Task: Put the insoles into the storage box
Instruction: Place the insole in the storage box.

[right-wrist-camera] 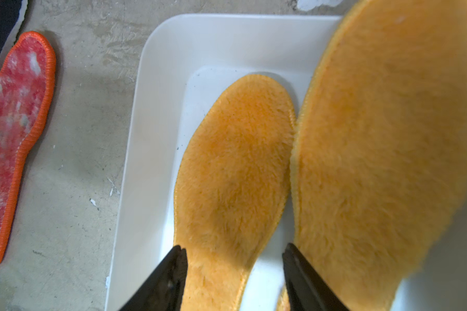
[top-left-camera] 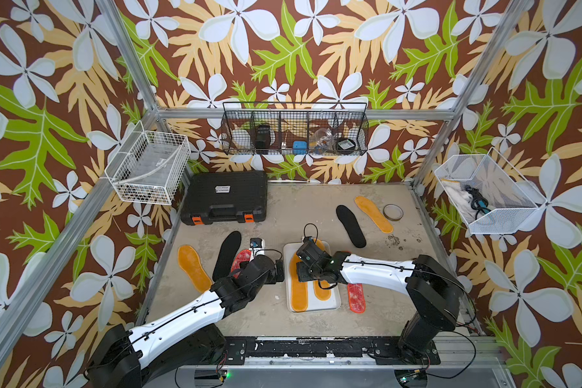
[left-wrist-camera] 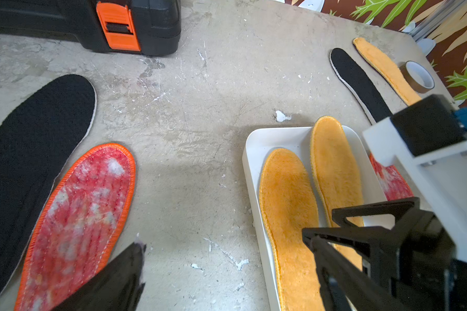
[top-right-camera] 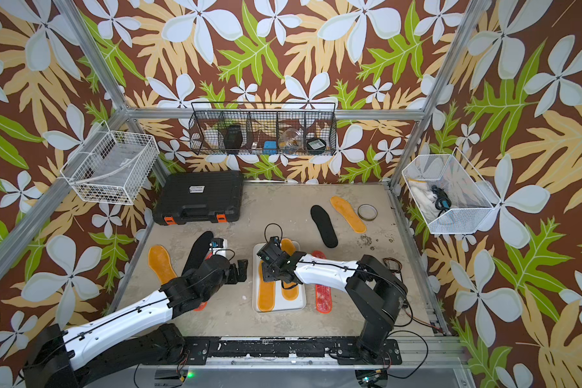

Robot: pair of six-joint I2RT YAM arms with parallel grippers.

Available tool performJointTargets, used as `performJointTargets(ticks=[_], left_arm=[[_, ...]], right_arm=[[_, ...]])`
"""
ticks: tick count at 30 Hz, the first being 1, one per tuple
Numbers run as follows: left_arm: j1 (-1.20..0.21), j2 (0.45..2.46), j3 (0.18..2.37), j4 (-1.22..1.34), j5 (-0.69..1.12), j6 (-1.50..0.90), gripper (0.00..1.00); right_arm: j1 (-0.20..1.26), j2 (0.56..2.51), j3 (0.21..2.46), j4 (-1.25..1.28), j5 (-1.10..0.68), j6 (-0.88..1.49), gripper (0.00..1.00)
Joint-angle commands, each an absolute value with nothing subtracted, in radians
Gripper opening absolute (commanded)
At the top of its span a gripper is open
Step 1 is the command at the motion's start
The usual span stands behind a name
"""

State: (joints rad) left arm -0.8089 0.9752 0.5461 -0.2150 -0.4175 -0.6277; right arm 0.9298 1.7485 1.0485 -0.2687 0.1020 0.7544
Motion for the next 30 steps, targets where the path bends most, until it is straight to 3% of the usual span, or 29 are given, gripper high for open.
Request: performJointTargets(ticks=[1, 4, 14, 25, 30], left_arm=[[-0.807, 0.971, 0.543, -0.23, -0.42, -0.633, 1.0], [-0.807, 0.972, 0.543, -0.227, -0.419, -0.631, 1.0], [-0.806, 0.976, 0.541, -0.225, -0.422, -0.625, 1.0], [-0.807, 0.991, 0.538, -0.206, -0.41, -0.62, 1.0], [-0.806, 0.992, 0.529, -0.198, -0.402, -0.621, 1.0]], right_arm=[[0.931, 1.786, 1.067, -0.262, 0.089, 0.749, 0.63], [0.931, 1.827, 1.073, -0.256, 0.074, 0.755, 0.72], [0.933, 1.816, 1.062, -0.17, -0.038, 0.738, 0.68], [0.933, 1.622, 1.054, -0.385, 0.229, 0.712, 0.76], [0.933, 1.653, 1.048, -0.468, 0.354, 0.725, 0.8]])
